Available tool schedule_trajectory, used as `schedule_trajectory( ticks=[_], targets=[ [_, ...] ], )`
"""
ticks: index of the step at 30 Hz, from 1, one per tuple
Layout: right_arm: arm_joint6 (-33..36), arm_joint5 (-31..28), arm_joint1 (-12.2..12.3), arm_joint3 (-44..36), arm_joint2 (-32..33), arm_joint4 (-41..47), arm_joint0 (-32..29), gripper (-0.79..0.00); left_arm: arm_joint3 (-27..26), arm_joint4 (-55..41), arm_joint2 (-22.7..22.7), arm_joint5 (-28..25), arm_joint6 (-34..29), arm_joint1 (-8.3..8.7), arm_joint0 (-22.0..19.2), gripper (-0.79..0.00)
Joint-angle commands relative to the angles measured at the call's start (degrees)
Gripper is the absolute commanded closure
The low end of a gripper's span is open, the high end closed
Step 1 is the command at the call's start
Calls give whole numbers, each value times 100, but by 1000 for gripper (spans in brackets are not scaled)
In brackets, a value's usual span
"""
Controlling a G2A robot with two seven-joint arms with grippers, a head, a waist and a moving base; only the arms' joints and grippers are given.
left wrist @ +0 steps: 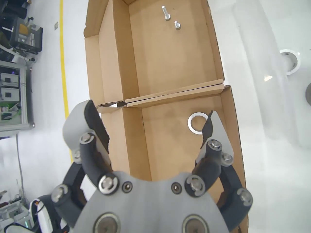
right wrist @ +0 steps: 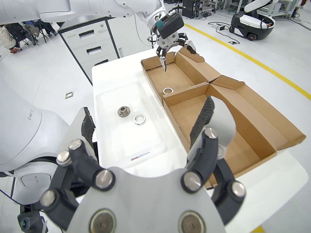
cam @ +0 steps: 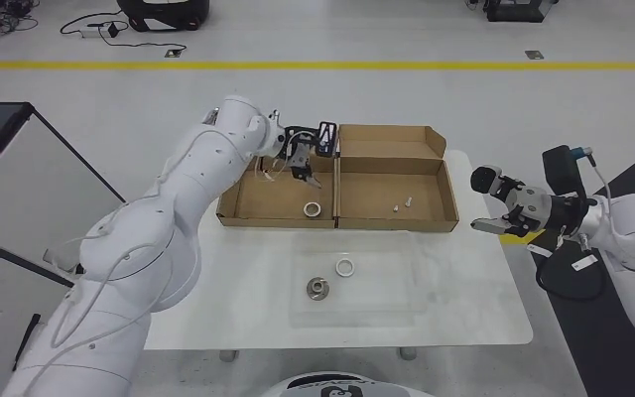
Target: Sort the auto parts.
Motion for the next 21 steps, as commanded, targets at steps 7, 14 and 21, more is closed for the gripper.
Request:
schedule_trajectory(
  ticks=[7, 14, 21],
  targets=[
    [0, 0, 0, 0, 0, -1, 0, -785, -594, 556, 0, 584, 1280, 344, 73, -785],
    [0, 0, 0, 0, 0, -1, 0, -785, -1525, 765, 0, 699, 1395, 698, 112, -785],
    [0, 0, 0, 0, 0, -1, 0, -785, -2622, 988, 0, 770, 1465, 1111, 171, -785]
  ],
)
